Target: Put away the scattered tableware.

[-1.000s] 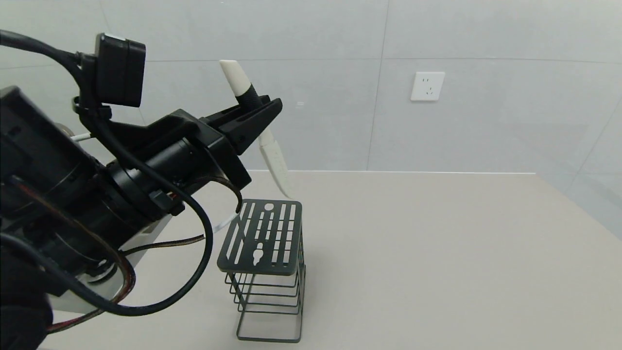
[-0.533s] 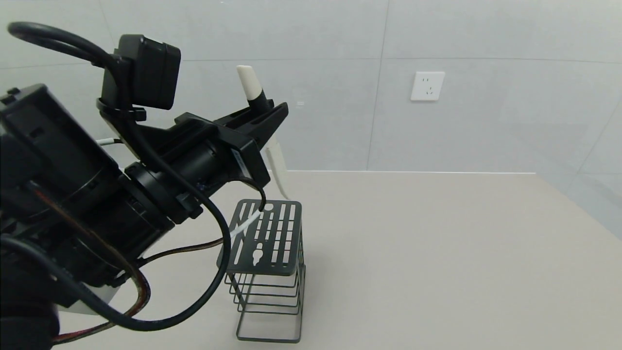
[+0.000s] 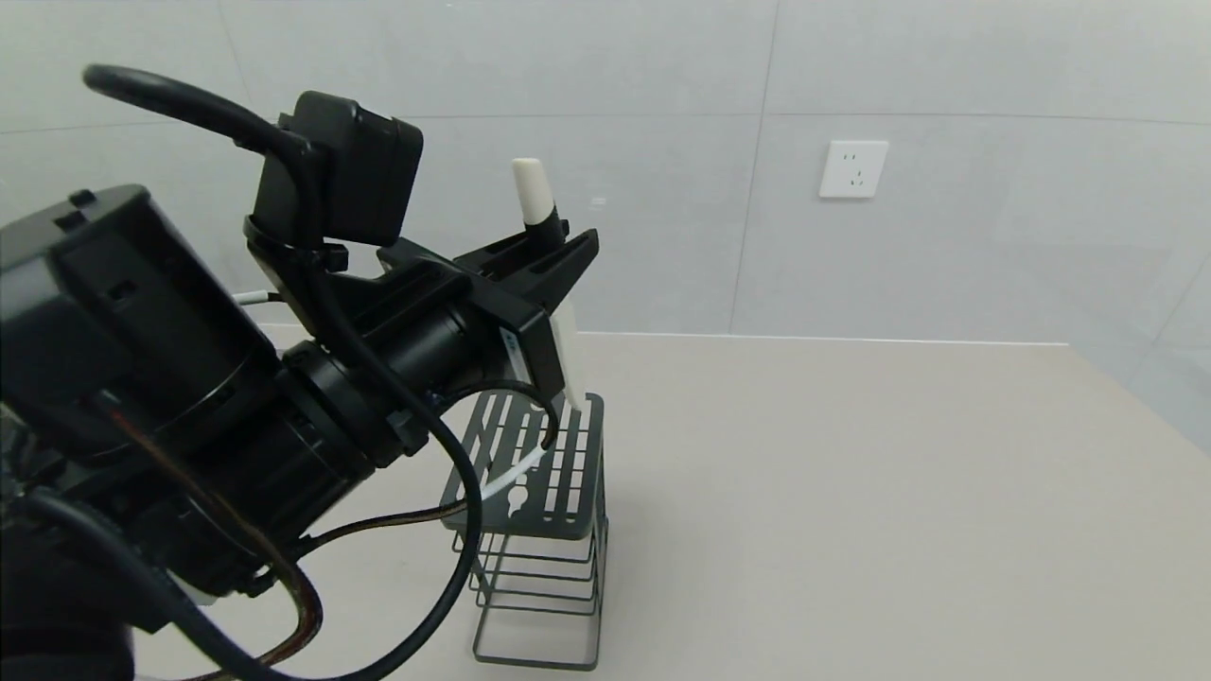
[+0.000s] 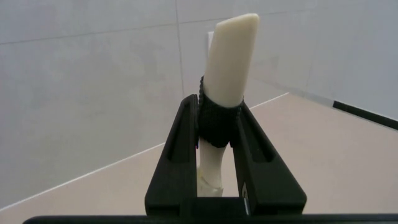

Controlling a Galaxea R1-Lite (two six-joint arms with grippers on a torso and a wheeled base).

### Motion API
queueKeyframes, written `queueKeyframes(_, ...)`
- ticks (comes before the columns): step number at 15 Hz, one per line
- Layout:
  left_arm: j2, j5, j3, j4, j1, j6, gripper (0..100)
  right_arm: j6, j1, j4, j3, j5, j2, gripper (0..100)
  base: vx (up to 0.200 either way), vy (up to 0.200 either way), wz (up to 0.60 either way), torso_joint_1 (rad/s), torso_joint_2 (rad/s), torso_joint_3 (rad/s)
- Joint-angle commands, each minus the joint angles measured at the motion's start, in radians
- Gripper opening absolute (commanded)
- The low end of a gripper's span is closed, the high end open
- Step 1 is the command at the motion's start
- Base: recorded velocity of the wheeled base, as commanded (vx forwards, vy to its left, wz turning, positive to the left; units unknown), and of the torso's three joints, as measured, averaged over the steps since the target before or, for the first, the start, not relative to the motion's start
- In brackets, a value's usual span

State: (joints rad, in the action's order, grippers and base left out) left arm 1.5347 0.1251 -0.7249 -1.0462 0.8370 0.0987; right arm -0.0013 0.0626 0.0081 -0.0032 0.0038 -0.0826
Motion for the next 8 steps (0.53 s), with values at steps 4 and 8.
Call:
queueKeyframes(4,0.053,0.007,0.001,-0.023,0.008,0.033,0,0.000,0.000,0.000,0.000,0.001,-0.003,100,0.000,0.000,0.00,0.000,0.00,0.000)
queueKeyframes(8,0.073,0.094,-0.002,-0.025,0.051,0.032,0,0.000,0.000,0.000,0.000,0.001,-0.003,100,0.000,0.000,0.00,0.000,0.00,0.000)
